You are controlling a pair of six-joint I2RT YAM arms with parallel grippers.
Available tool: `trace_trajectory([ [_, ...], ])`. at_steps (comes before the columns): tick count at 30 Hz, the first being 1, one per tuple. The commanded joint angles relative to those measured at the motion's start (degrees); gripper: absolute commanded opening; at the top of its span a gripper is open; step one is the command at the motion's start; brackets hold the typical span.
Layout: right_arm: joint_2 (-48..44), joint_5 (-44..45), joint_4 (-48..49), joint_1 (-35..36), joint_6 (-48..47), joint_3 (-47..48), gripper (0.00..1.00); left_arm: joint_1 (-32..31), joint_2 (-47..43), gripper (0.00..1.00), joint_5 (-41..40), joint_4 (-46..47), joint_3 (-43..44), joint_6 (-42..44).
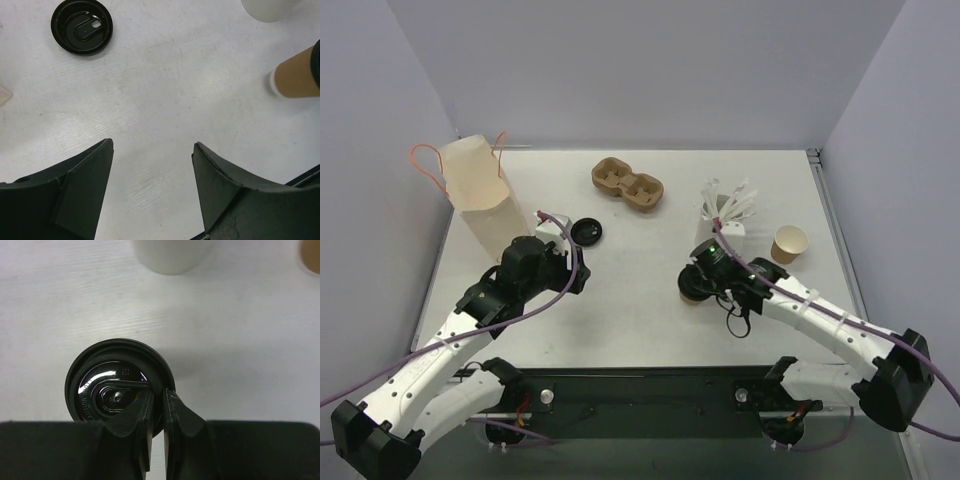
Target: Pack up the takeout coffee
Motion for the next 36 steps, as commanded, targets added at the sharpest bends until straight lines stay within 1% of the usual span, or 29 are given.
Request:
trace_trajectory([
  [1, -8.80, 2.29, -6.57, -11.04, 1.76, -7.31, 0.00, 0.14, -3.68, 0.75, 2.22, 1.97, -1.58, 3.39],
  [3, -12.93, 2.37, -6.66, -14.58, 1.32, -9.07, 0.00, 0.06, -3.77, 0.75, 1.78, 1.62, -1.50, 3.92],
  [4, -14.08, 2.64, -6.66, -18.42, 1.23, -10.64, 0.00, 0.06, -3.77, 0.75, 1.52, 1.27, -1.41, 3.92],
  [5, -16.00, 2.64, -6.14, -20.29, 1.15, -11.62, 0.00, -0.03, -3.68, 0.75, 1.43, 1.18, -1.23, 3.92],
  [7, -17.33, 0.19, -5.08, -24.77, 0.10, -13.90, 0.00, -0.03, -3.77, 0.75, 0.99, 1.00, -1.32, 3.83],
  [8, -18.04, -0.87, -4.64, -28.44, -0.35, -14.35, 0.00, -0.12, -3.94, 0.75, 0.12, 0.82, -1.15, 3.92],
  [11, -18.48, -2.81, -3.24, -33.64, -1.23, -15.76, 0.00, -0.21, -4.38, 0.75, -2.17, 0.38, -1.23, 4.19],
  [13, -18.74, -4.04, -2.53, -35.33, -1.32, -16.28, 0.01, -0.29, -4.73, 0.74, -2.88, 0.38, -1.58, 4.01],
  [15, -18.57, -4.48, -2.00, -36.74, -0.97, -16.72, 0.05, -0.29, -5.00, 0.74, -4.98, 0.47, -1.58, 3.31],
  [16, -18.48, -4.57, -1.83, -37.00, -0.88, -16.81, 0.12, -0.29, -5.09, 0.74, -5.95, 0.38, -1.50, 3.05],
  [18, -18.66, -5.00, -1.91, -37.09, -0.88, -16.55, 0.18, -0.38, -5.79, 0.73, -9.19, -0.23, -1.23, 2.43],
  [19, -19.27, -5.62, -2.00, -37.09, -1.05, -16.20, 0.23, -0.38, -6.14, 0.72, -10.60, -0.41, -1.15, 2.17],
  [21, -20.23, -5.97, -2.97, -37.18, -1.49, -14.98, 0.27, -0.38, -7.90, 0.72, -13.93, -0.84, -0.88, 0.59],
  [23, -22.08, -6.24, -4.37, -37.18, -2.37, -13.48, 0.32, -0.30, -9.47, 0.71, -15.27, -1.81, 0.34, -0.73],
  [26, -23.23, -7.29, -6.04, -37.27, -4.13, -9.70, 0.37, -0.29, -9.31, 0.71, -16.67, -5.76, 5.61, -0.48],
  [27, -23.49, -7.73, -6.57, -37.18, -4.65, -8.13, 0.38, -0.21, -8.70, 0.71, -17.38, -8.47, 9.54, -0.21],
  [28, -23.58, -8.17, -7.01, -37.18, -4.74, -7.16, 0.39, -0.21, -7.74, 0.71, -19.65, -9.89, 11.49, 0.23],
  [30, -23.84, -9.66, -8.15, -37.18, -5.09, -5.83, 0.42, -0.12, -4.49, 0.71, -22.90, -13.66, 16.15, 1.46],
  [31, -24.19, -10.45, -8.59, -37.18, -5.36, -4.61, 0.45, -0.12, -3.17, 0.71, -25.10, -14.55, 20.35, 1.81],
  [32, -24.54, -11.41, -9.20, -37.09, -5.71, -4.16, 0.47, 0.06, -0.46, 0.71, -28.95, -15.25, 22.39, 2.51],
  [33, -24.72, -13.60, -9.56, -37.09, -5.88, -3.63, 0.48, 0.67, 1.14, 0.71, -31.07, -16.57, 24.50, 3.12],
  [34, -25.68, -14.67, -10.00, -37.01, -6.15, -3.28, 0.50, 1.19, 2.80, 0.71, -33.01, -17.19, 29.57, 3.74],
  [35, -26.47, -15.55, -10.44, -36.66, -6.76, -2.84, 0.51, 1.90, 6.48, 0.71, -36.42, -18.15, 31.97, 4.62],
  [36, -27.35, -16.43, -10.53, -36.39, -7.03, -2.84, 0.53, 2.77, 8.43, 0.70, -37.15, -19.38, 34.86, 5.15],
])
